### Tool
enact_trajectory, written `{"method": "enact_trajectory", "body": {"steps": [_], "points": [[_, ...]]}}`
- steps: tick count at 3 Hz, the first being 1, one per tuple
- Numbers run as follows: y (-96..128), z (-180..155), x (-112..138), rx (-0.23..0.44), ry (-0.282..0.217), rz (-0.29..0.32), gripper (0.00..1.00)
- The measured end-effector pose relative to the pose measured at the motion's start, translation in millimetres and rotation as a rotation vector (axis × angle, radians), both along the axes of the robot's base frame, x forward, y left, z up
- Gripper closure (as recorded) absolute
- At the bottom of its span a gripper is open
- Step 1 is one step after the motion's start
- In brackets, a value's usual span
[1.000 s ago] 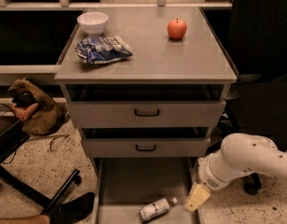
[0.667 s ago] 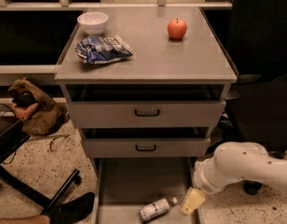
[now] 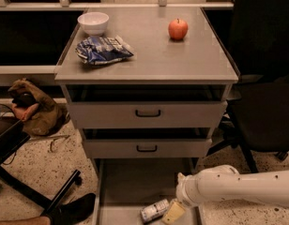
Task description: Pick blue plastic bottle from bottom drawer and place on counter
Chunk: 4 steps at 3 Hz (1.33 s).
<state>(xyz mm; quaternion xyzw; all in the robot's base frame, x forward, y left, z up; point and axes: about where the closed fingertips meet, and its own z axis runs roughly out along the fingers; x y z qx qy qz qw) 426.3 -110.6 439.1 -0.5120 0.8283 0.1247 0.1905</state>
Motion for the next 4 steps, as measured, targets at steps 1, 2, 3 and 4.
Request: {"method": "enact_trajectory", "body": {"steps": [1, 2, 3, 4], "points": [[0.0, 0.0, 0.0, 0.000, 0.000, 0.000, 0.00], [9.8, -28.5, -3.2, 0.020, 0.037, 0.023, 0.00], [24.7, -74.0, -8.8, 0.067, 0.075, 0.064, 0.00], [36.0, -119.1, -20.1, 0.107, 0.099, 0.088, 0.00]]}}
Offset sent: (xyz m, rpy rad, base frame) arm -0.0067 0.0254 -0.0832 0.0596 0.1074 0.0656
